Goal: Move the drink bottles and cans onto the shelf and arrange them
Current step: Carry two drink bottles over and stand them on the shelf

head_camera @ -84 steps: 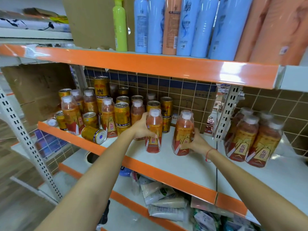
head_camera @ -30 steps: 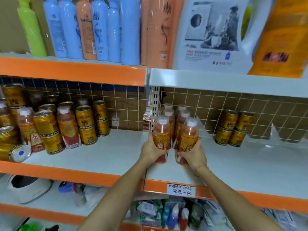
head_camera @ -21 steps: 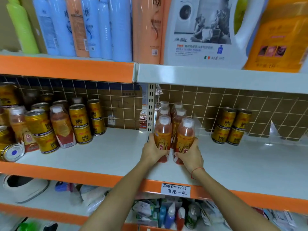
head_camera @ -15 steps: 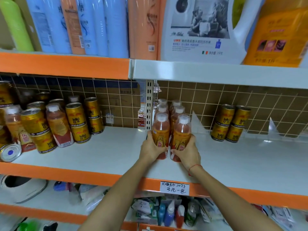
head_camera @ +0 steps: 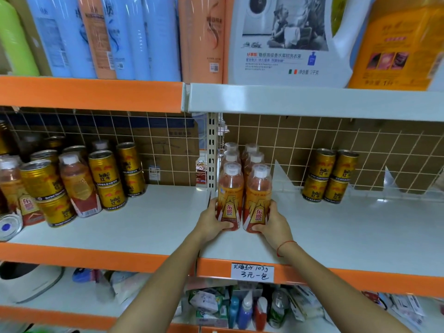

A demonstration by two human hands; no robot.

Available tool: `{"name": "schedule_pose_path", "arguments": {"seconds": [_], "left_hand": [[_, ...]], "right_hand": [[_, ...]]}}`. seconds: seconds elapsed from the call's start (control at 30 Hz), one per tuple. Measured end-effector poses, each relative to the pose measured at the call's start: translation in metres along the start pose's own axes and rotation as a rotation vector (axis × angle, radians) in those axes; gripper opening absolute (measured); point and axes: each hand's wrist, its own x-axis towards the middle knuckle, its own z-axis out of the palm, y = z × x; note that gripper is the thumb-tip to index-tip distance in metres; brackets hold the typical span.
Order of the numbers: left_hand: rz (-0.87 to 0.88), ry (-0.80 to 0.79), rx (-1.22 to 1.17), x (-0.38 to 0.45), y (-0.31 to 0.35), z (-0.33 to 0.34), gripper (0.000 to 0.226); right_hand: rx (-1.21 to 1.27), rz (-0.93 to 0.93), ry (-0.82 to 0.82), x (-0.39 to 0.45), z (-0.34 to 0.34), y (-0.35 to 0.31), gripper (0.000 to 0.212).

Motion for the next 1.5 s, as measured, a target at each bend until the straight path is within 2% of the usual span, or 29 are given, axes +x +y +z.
{"name": "schedule_pose_path", "arguments": {"seconds": [0.5, 1.5], "left_hand": [[0.038, 0.046, 0.015, 0.008, -0.001, 0.0, 0.076], [0.022, 0.016, 0.043, 0.014, -0.002, 0.002, 0.084]], "right_hand": [[-0.029, 0.011, 0.045, 0.01, 0.007, -0.002, 0.07], [-0.005, -0.006, 0.0, 0.015, 0.004, 0.001, 0.07]]}}
